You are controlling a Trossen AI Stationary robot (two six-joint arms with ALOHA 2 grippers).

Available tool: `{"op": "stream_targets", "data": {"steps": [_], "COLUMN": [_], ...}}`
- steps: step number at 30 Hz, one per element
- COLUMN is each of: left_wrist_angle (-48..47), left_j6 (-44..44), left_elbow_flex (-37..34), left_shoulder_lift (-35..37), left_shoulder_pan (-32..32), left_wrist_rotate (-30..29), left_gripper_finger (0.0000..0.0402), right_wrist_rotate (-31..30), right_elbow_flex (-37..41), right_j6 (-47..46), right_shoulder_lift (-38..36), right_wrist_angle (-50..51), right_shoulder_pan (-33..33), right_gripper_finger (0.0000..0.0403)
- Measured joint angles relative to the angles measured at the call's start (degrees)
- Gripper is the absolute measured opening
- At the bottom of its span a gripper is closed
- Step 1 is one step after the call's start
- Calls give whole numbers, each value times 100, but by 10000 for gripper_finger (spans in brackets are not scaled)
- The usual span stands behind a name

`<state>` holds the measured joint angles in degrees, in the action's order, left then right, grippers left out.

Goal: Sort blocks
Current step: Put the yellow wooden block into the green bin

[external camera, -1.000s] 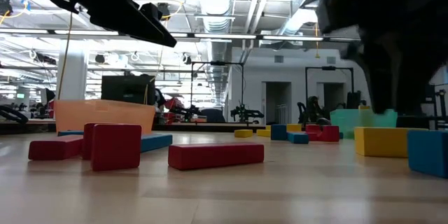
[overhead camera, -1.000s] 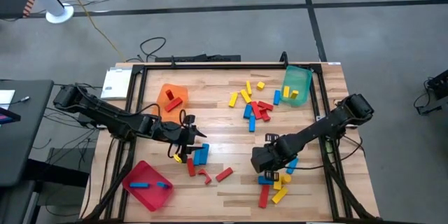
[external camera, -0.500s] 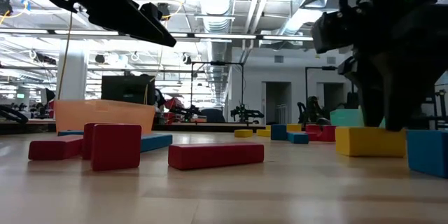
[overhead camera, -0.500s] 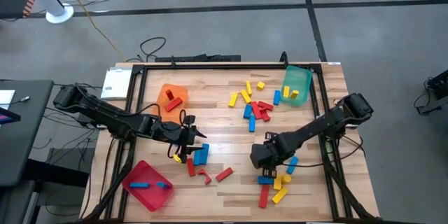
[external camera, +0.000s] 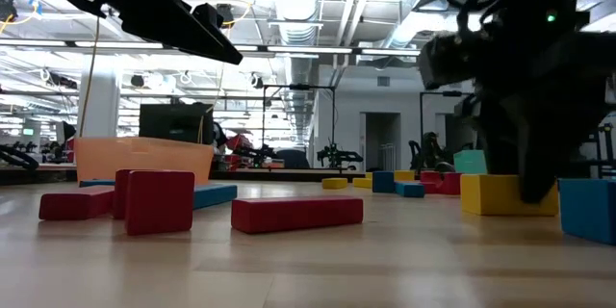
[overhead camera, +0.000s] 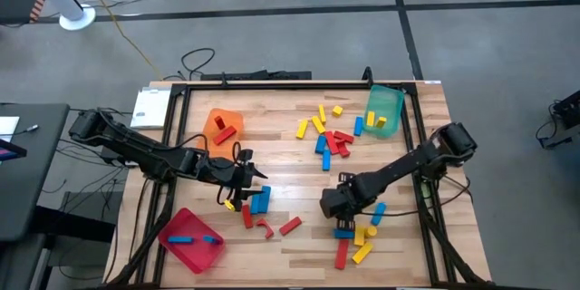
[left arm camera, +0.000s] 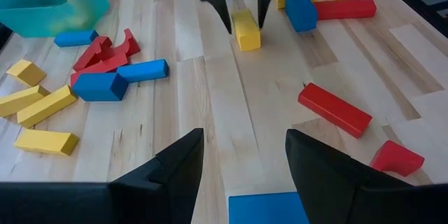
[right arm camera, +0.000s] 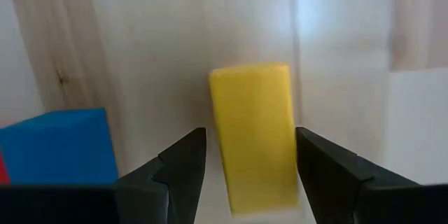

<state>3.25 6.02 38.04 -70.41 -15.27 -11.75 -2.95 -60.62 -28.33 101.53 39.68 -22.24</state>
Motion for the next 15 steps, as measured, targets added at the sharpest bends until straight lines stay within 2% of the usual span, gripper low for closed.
{"op": "stream_targets", "data": {"steps": [9,15], "left_wrist_angle": [-24,60], "left_j6": [-4,63], "left_elbow_flex": [0,0], "left_shoulder_lift": [0,0], "left_shoulder_pan": [0,0], "left_wrist_rotate": [2,2], "left_gripper_finger": [198,198], "right_wrist_rotate": [106,127], "right_elbow_flex": [-31,-21], "right_j6": [146,321], "right_shoulder_lift": [221,115], "right_wrist_angle": [-60,-37], "right_shoulder_pan": [22,95], "right_gripper_finger": [215,165]}}
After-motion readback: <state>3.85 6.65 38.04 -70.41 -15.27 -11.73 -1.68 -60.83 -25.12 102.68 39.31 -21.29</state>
